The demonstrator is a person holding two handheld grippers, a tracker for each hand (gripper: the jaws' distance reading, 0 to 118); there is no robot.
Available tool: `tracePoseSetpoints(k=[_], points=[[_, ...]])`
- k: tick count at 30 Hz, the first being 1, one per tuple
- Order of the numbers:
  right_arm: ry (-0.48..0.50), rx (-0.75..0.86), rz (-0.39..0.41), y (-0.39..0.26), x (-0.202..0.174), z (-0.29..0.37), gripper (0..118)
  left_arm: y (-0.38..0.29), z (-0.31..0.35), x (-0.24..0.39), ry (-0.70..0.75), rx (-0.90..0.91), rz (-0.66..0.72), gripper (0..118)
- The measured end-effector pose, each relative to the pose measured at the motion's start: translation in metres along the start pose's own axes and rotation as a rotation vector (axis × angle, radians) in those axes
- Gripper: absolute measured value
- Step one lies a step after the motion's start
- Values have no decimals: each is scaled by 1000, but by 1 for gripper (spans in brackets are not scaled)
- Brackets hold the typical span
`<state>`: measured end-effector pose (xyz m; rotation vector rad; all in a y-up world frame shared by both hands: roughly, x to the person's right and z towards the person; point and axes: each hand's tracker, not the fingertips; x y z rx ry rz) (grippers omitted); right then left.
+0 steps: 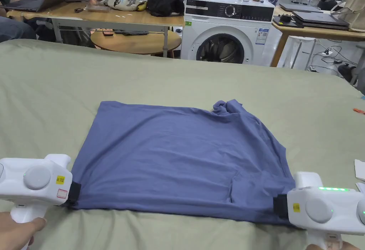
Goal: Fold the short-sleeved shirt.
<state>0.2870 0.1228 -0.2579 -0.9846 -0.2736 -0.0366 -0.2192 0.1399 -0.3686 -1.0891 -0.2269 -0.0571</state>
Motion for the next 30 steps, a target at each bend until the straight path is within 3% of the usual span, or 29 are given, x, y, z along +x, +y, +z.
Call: tracePoseSetpoints(k=[1, 3, 4, 6, 7, 13, 18, 30], points=[[15, -33, 11, -5, 1, -6, 53, -1, 0, -1, -3, 4, 7, 6], [87, -64, 19, -17, 1, -15, 33, -3, 1, -3, -11, 13, 11, 6], [94, -36, 2, -19, 1, -15, 28, -4, 1, -4, -14, 17, 15, 6], [83, -3, 16, -21, -1, -10, 5, -6, 3, -6, -23, 32, 20, 6], [129, 3, 13, -20, -1, -8, 5, -8, 6, -6, -28, 47, 21, 6], [109, 108, 14, 7, -2, 17, 3, 9, 40, -15, -96, 204, 59, 6], [107, 179, 1, 64, -5, 28, 3, 65, 52, -19, -115, 277, 78, 6], [139, 103, -76, 180, -4, -76, 4, 191, -51, -38, -138, 133, 140, 6]])
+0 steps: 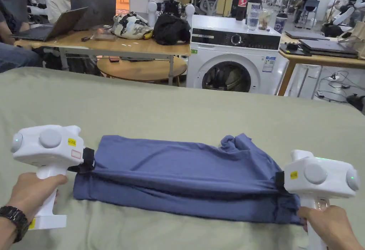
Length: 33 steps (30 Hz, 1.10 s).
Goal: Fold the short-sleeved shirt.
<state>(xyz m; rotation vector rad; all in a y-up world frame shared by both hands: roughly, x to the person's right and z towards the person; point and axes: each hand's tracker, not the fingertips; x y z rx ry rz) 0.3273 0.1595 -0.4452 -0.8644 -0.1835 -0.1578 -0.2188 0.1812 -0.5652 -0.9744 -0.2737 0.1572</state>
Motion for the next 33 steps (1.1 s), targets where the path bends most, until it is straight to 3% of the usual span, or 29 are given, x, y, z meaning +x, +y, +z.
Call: tracePoseSetpoints(k=[8, 10, 11, 12, 15, 17, 19, 20, 22, 23, 24, 25, 26, 33], points=[[-30, -51, 30, 6, -3, -42, 8, 4, -30, -4, -4, -54, 44, 6], [-56, -17, 62, 4, -5, -37, 23, 3, -27, -4, -7, -52, 65, 21], [-77, 38, 70, 3, -8, -29, 43, 2, -22, -2, -10, -52, 74, 36], [-92, 98, 78, 4, -13, -19, 52, 0, -12, 1, -7, -15, 61, 37], [-79, 271, 75, -4, -24, 15, 55, -6, 14, 13, -37, 96, 14, 50], [-46, 360, 72, -10, -37, 36, 55, -15, 32, 21, -57, 201, -40, 50], [-31, 419, 76, -20, -49, 54, 45, -32, 51, 32, -62, 273, -97, 50], [-38, 448, 74, -25, -60, 62, 24, -41, 58, 38, -45, 317, -105, 48], [-29, 462, 87, -37, -70, 72, 17, -61, 67, 41, -39, 383, -144, 47], [-20, 469, 80, -44, -75, 75, 5, -70, 71, 45, -28, 411, -159, 42], [-20, 474, 72, -50, -82, 79, 0, -79, 75, 49, -16, 424, -172, 28], [-20, 477, 68, -55, -86, 81, 0, -87, 76, 52, 5, 421, -179, 7], [-7, 484, 61, -61, -88, 83, 0, -95, 76, 55, 25, 416, -199, 0], [9, 488, 86, -84, -94, 91, 0, -99, 67, 39, 102, 310, -183, 0]])
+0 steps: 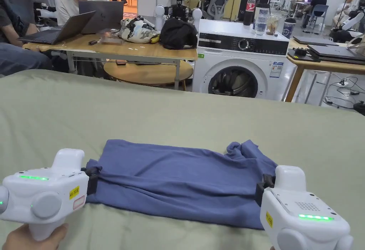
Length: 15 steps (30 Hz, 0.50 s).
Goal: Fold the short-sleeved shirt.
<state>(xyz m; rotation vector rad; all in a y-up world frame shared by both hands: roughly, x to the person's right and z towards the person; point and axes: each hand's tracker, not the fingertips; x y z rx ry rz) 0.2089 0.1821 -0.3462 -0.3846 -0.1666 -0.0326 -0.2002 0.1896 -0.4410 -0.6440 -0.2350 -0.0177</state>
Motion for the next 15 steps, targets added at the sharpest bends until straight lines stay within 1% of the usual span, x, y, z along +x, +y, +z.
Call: tracePoseSetpoints(k=[3, 4, 5, 6, 7, 8, 11, 13, 14, 15], points=[[1, -18, -2, -2, 4, 1, 0, 20, -27, -30, -63, -123, 93, 0], [-4, -25, 1, -3, 5, 0, 0, 24, -41, -41, -56, -174, 112, 0], [-4, -32, 1, -4, 7, 0, 0, 31, -55, -49, -54, -224, 122, 3], [-7, -42, 0, -5, 9, -1, 0, 36, -69, -57, -54, -255, 131, 15], [-10, -49, 1, -6, 11, -1, 0, 39, -80, -62, -72, -305, 137, 34], [-16, -54, 2, -8, 13, -1, 0, 40, -80, -55, -86, -364, 155, 47], [-27, -74, 10, -12, 18, -4, 0, 31, -107, -55, -84, -451, 175, 48], [-36, -91, 7, -14, 21, -5, 0, 21, -116, -47, -52, -552, 181, 48], [-41, -101, 5, -15, 23, -6, 0, 14, -122, -45, -36, -567, 172, 48], [-43, -108, 2, -16, 27, -7, 0, 12, -117, -42, -44, -528, 171, 45]])
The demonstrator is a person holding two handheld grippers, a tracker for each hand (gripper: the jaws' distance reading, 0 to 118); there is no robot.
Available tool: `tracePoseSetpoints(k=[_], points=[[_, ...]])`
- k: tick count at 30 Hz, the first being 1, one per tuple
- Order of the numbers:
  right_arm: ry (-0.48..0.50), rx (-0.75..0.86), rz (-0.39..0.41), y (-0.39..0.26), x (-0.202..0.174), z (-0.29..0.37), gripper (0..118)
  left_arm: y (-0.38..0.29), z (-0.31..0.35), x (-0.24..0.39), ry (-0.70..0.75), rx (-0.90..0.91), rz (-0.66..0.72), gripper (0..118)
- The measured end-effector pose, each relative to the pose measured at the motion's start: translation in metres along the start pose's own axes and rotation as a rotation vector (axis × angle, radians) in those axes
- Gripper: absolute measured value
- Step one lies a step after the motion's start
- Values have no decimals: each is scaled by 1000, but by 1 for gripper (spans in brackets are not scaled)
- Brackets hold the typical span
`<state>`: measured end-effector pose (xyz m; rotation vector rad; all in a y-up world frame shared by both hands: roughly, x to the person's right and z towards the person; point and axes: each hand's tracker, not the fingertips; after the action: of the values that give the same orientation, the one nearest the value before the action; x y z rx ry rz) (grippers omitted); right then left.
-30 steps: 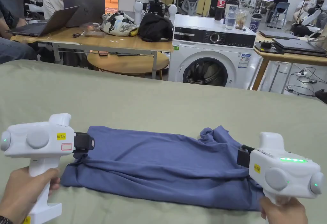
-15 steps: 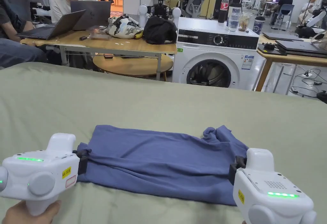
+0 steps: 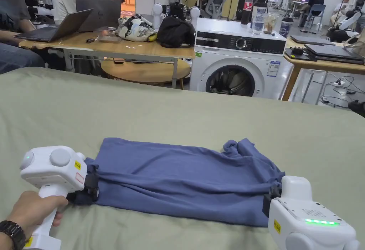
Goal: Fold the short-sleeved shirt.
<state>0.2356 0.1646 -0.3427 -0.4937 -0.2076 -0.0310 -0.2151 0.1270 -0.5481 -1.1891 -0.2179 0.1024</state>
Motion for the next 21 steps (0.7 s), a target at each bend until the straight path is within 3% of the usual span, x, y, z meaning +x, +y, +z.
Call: tracePoseSetpoints(k=[1, 2, 5, 8, 9, 10, 11, 12, 16, 18, 20, 21], points=[[0, -9, -3, -1, 3, -1, 0, -5, 10, 7, 18, 27, 0, 36], [-1, -22, -3, 0, 7, -2, 0, -8, 13, 14, 44, 39, 7, 15], [0, -68, -19, 9, 22, -7, 0, -23, 18, 29, 54, 82, -143, 5], [7, -141, -53, 30, 47, -26, 0, -39, 30, 31, 36, 112, -128, 1], [-1, -170, -55, 36, 55, -34, 5, -37, 34, 25, 22, 127, -116, 1], [-8, -186, -59, 40, 61, -41, 21, -41, 37, 23, 6, 132, -107, 1], [-19, -220, -58, 43, 66, -50, 50, -47, 41, 23, -4, 147, -99, 1], [-13, -272, -43, 42, 72, -59, 62, -52, 45, 23, -3, 166, -107, 1], [50, -435, -15, 18, 79, -93, 63, -58, 51, 23, -5, 213, -138, 1], [-13, -523, 30, -1, 76, -111, 62, -56, 48, 21, -3, 212, -138, 1], [15, -570, 22, -19, 80, -125, 54, -56, 47, 20, -7, 213, -138, 1], [24, -503, 7, -20, 82, -120, 47, -54, 46, 18, -9, 209, -138, 1]])
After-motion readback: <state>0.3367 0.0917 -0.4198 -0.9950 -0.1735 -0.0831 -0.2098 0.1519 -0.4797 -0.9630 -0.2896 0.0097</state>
